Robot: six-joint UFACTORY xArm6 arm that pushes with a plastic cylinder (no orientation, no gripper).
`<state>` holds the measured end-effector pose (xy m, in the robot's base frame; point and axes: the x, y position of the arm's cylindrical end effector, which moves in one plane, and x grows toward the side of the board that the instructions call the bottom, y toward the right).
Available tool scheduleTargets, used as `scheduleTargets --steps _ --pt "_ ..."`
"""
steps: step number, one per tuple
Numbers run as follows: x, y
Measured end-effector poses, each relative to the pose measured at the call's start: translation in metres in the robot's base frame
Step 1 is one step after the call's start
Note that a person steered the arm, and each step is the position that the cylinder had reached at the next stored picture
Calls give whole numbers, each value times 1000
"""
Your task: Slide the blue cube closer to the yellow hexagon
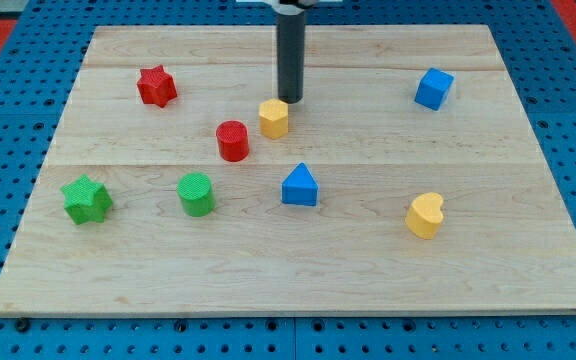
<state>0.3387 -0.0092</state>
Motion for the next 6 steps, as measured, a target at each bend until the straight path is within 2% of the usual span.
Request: scheduleTargets --steps 1,2,3,6 --pt "28 -8" --pt "29 -8" --pt "11 28" --pt "-81 152"
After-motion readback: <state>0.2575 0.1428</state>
